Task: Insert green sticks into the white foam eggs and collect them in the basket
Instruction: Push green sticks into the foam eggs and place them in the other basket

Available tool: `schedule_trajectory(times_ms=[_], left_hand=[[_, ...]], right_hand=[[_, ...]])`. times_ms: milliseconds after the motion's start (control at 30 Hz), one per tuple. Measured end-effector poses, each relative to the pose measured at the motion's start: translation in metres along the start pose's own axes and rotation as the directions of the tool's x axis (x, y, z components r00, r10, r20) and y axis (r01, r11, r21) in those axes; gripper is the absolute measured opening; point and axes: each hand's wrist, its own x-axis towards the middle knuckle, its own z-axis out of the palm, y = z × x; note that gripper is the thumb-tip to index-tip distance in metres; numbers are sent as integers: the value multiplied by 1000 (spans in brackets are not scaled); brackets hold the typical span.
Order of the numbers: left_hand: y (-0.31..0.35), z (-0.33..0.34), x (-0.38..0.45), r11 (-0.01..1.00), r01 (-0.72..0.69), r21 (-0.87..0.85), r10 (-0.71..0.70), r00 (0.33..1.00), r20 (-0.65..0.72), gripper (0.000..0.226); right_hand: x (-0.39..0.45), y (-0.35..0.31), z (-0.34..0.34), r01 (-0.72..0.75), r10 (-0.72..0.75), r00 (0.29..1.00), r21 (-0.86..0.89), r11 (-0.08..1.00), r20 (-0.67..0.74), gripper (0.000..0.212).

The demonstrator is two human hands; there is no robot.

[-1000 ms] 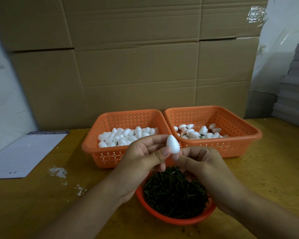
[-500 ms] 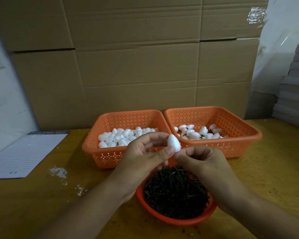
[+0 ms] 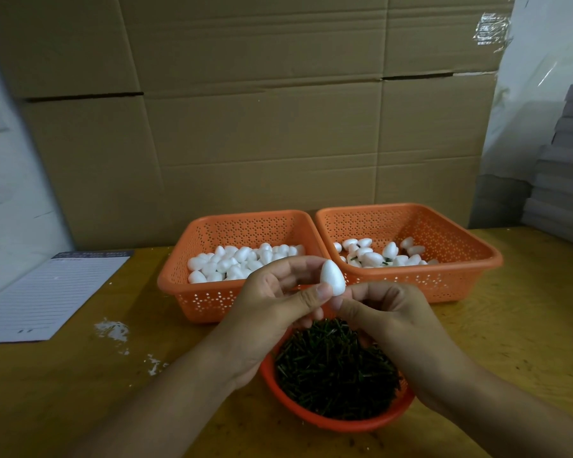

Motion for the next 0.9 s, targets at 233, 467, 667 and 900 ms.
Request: schedule_trajectory(times_ms=[233, 467, 667, 900], left_hand=[[-2, 1, 1, 1000, -8, -27, 7, 999, -47, 39], [-5, 1, 3, 999, -29, 33, 32, 994, -103, 42], [-7, 0, 4, 999, -34, 40, 39, 992, -120, 40], [-7, 0, 4, 998, -19, 61, 25, 994, -102, 37]], right_hand=[[1, 0, 0, -41, 42, 998, 31, 999, -44, 23], [5, -2, 1, -72, 73, 997, 96, 993, -11, 33], [4, -1, 0, -26, 22, 999, 131, 991, 35, 26], [7, 2, -3, -35, 32, 999, 153, 988, 25, 24]])
